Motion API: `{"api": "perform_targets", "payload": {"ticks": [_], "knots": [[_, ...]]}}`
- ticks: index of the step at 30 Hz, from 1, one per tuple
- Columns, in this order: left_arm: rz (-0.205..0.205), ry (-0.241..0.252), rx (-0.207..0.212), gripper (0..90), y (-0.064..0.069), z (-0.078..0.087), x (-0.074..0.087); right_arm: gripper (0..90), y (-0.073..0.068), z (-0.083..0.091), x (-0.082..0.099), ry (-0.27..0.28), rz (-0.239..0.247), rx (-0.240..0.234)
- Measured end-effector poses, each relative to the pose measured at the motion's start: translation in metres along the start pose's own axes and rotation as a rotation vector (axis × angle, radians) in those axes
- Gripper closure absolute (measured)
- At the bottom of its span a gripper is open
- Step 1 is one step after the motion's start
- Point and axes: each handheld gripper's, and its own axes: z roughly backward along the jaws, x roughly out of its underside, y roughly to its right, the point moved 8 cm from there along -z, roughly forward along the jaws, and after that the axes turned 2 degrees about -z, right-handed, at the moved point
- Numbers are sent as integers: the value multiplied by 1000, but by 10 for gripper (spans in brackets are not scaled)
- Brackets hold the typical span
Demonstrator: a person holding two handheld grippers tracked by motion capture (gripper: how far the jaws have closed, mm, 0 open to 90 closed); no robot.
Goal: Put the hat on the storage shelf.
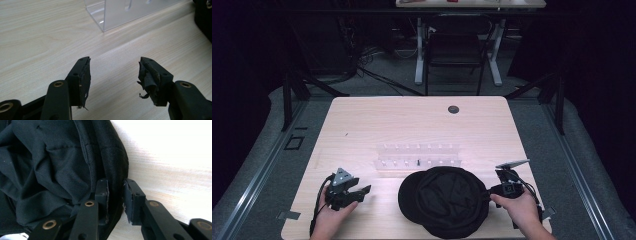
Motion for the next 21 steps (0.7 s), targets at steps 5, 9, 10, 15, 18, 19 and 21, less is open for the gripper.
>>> {"api": "perform_targets", "payload": {"ticks": [5, 9, 10, 15, 18, 19, 21], "knots": [[2, 1, 0, 433, 0, 0, 0, 797, 1, -5, -1, -6, -29, -24], [1, 0, 1, 434, 0, 0, 0, 822, -1, -5, -1, -30, -23, -28], [0, 0, 0, 434, 0, 0, 0, 828, -2, -7, -1, -22, -34, -34], [1, 2, 0, 434, 0, 0, 0, 864, -2, -6, -1, -27, -40, -62], [3, 2, 0, 434, -1, 0, 0, 870, -1, -1, 0, -51, -33, -85], [2, 2, 0, 434, -1, 0, 0, 871, -3, -3, -2, -11, -66, -107], [2, 3, 0, 434, -1, 0, 0, 873, -3, 1, -1, -25, -51, -123]]}}
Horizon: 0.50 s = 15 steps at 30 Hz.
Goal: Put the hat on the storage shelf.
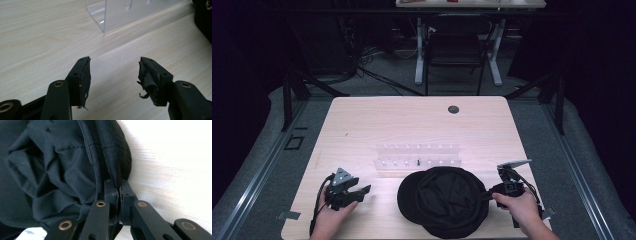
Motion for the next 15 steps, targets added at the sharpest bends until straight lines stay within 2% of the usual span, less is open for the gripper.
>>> {"api": "perform_targets", "payload": {"ticks": [3, 5, 6, 7, 8, 9, 11, 15], "knots": [[-1, -1, -1, 434, 0, 0, 0, 874, -2, 5, 0, 7, 6, -44], [0, 0, -1, 435, 0, 0, 0, 875, -3, 7, 1, -1, 4, -49], [0, 0, -1, 435, 0, 0, 0, 875, -5, 7, 0, 27, -14, -68], [-1, 0, -2, 435, 0, 0, 0, 876, -6, 12, 2, 1, 10, -81], [-1, 0, -2, 435, 0, 0, 0, 876, -6, 12, 2, 1, 10, -81], [0, 1, -2, 435, 0, 0, 0, 876, -10, 14, 1, 26, -2, -103], [-1, 1, -2, 435, 0, 0, 0, 876, -10, 17, 2, 5, 7, -104], [3, 3, -1, 435, 0, 0, 0, 876, -17, 24, 1, 24, -12, -159]]}}
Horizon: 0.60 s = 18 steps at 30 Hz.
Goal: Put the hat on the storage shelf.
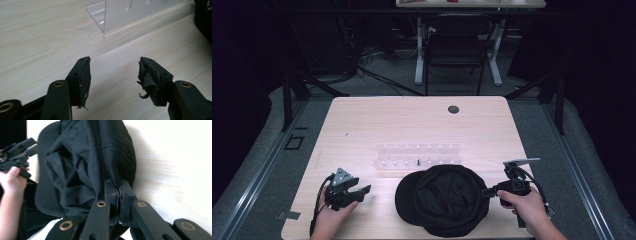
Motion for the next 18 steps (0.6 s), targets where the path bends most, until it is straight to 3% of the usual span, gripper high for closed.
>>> {"api": "perform_targets", "payload": {"ticks": [2, 4, 8, 12, 18], "knots": [[7, 6, 1, 435, 0, 0, 0, 876, -1, 2, 0, -4, 9, -10], [6, 3, -1, 435, -1, 0, 0, 877, -5, 4, -2, 15, -18, -20], [8, 2, 1, 436, -2, 0, 0, 877, -9, 12, -4, -6, 3, -48], [9, 7, 0, 443, -1, 0, 0, 878, -17, 19, -7, 15, -4, -70], [11, 8, -1, 444, -1, 0, 0, 878, -31, 26, -7, 7, -1, -134]]}}
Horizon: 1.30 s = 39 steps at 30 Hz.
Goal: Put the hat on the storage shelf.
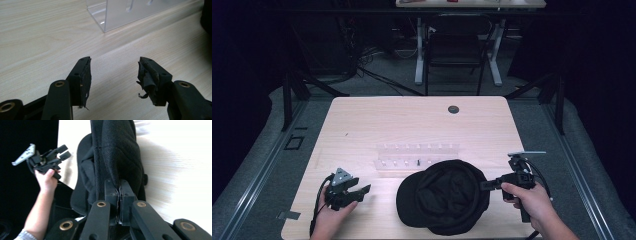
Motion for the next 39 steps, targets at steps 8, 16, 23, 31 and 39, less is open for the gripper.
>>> {"api": "perform_targets", "payload": {"ticks": [8, 16, 23, 31, 39], "knots": [[0, -3, 0, 443, -1, 1, 0, 879, -20, 7, -5, 24, 10, -76], [1, 0, -2, 442, -1, 1, 0, 880, -37, 15, -9, 38, 30, -134], [3, 3, -3, 442, -1, 1, 0, 880, -54, 20, -11, 46, 55, -172], [5, 0, -6, 443, -1, 2, 0, 881, -66, 27, -11, 44, 78, -180], [5, 0, -7, 443, -1, 1, 0, 881, -82, 43, -11, 71, 102, -211]]}}
